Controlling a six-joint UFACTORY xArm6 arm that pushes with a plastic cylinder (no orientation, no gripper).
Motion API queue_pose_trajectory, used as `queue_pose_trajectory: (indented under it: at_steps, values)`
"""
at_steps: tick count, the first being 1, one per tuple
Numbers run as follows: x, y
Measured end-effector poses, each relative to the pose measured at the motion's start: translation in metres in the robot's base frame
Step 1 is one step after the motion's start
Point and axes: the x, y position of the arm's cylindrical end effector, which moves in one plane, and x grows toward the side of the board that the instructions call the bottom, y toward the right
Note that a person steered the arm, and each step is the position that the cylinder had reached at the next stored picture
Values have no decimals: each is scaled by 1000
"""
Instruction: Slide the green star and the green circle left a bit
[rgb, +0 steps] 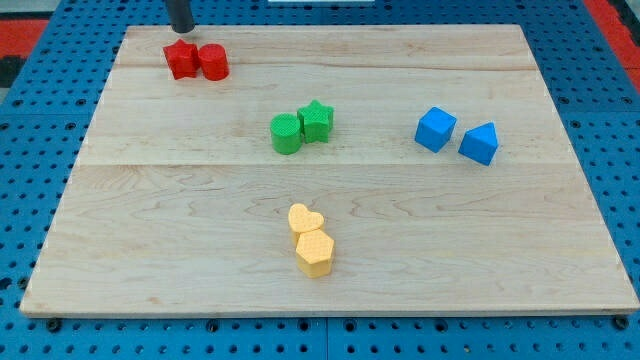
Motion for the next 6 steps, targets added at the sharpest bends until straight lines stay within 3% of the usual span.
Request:
queue_pose_trajectory:
  at_steps: [4,5,6]
  values:
    - [0,22]
    - [1,76]
    - [29,159]
